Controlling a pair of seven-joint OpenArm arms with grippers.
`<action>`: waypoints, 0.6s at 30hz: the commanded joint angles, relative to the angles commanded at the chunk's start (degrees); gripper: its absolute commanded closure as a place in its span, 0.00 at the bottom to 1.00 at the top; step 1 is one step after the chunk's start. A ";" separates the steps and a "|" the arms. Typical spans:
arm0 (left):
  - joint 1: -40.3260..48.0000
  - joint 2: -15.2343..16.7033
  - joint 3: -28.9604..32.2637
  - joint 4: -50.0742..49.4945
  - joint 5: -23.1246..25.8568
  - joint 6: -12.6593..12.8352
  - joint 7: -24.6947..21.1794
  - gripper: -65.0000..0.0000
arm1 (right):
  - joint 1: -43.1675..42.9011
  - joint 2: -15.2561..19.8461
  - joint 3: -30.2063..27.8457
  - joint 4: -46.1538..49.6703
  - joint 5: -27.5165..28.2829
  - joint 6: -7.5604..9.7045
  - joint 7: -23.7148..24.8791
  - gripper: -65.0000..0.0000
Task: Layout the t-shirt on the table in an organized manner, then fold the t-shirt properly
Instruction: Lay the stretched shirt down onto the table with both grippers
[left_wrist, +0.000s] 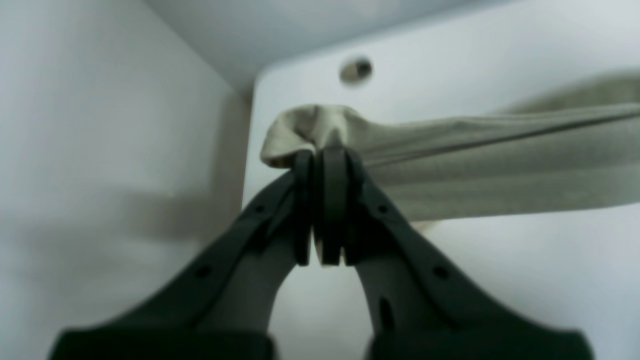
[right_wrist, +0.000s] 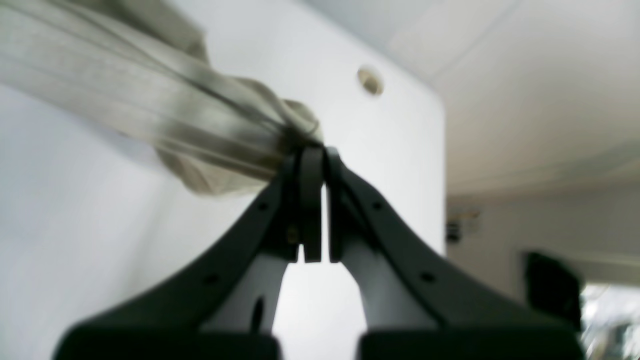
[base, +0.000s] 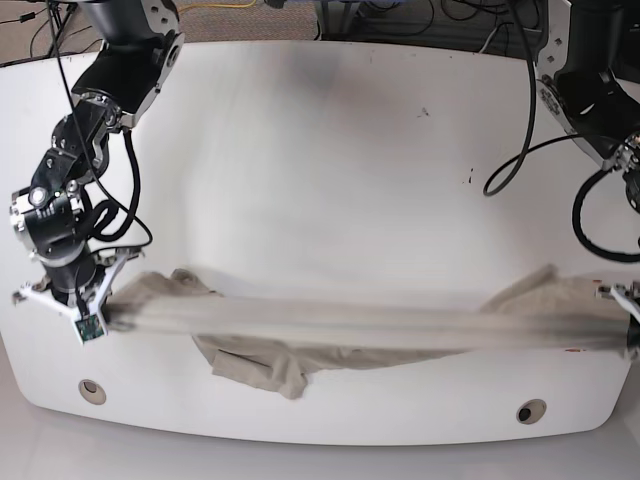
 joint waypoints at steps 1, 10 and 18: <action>2.64 0.00 -0.79 0.26 0.00 -0.88 0.00 1.00 | -1.67 -0.88 0.18 0.09 -0.09 0.00 0.00 1.00; 17.67 -0.35 -6.95 1.49 0.09 -1.63 0.00 1.00 | -11.43 -2.37 0.26 0.18 -0.18 0.00 0.00 1.00; 25.85 0.00 -8.09 1.49 0.09 -1.63 -0.26 1.00 | -15.38 -3.52 -0.09 0.18 0.18 0.00 -0.18 1.00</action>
